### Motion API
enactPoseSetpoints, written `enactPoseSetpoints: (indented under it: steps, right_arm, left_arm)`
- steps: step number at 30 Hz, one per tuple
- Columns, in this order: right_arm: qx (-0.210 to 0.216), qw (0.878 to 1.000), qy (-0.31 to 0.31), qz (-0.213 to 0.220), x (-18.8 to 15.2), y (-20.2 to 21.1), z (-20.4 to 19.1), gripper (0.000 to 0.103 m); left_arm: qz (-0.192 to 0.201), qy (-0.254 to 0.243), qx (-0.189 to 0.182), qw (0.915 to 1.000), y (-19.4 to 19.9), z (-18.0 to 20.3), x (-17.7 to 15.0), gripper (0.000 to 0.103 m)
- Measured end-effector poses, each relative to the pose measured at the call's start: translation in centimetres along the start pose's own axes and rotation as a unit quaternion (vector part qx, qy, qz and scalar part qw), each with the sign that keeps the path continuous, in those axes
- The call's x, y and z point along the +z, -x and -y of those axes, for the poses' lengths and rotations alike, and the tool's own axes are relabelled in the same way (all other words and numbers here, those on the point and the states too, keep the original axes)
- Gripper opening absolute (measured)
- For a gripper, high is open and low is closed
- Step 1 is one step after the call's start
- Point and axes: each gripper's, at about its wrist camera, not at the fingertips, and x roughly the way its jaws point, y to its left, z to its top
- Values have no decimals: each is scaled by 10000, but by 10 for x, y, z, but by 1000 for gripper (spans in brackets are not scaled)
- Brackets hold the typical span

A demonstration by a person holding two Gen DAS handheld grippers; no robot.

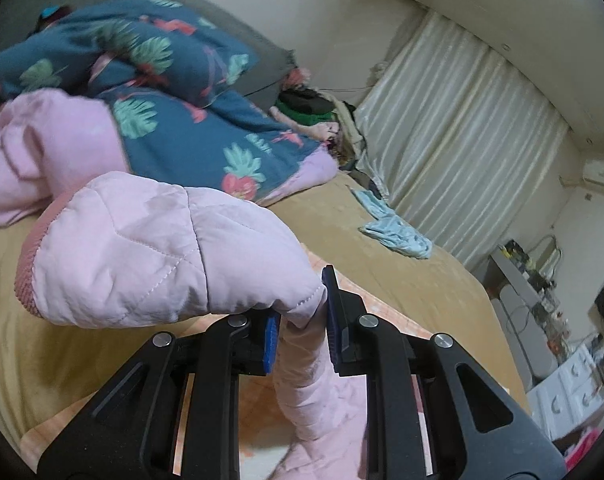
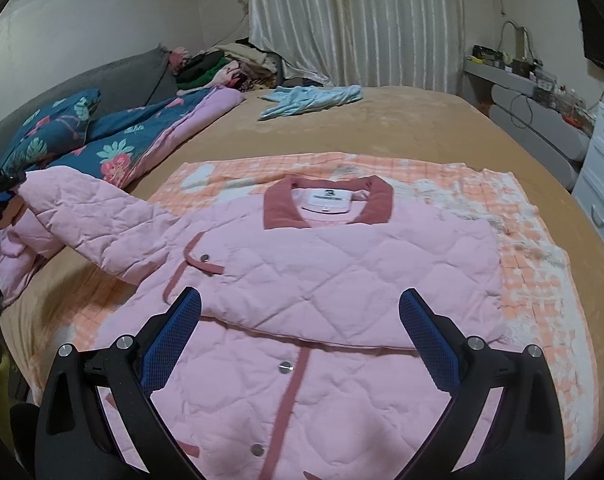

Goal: Fold large clothes
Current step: 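Lift the grasped sleeve up with the left gripper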

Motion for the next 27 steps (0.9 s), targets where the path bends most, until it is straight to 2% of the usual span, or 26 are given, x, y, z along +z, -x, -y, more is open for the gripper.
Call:
enactPoseSetpoints:
  steps: [6, 13, 18, 27]
  right_arm:
    - [-33, 9999, -92, 58, -4, 2, 21, 99]
    - [-115, 9998, -137, 112, -10, -2, 42, 99]
    - [-209, 9991, -323, 192, -17, -3, 60, 99]
    - [-647, 9970, -362, 211, -29, -3, 90, 99]
  left_arm:
    - [55, -418, -191, 9989, 3, 43, -5, 12]
    - [102, -832, -579, 9948, 10, 96, -20, 12]
    - [89, -1176, -833, 9895, 10, 135, -36, 12]
    - [-2, -1736, -1186, 9777, 2, 187, -77, 12]
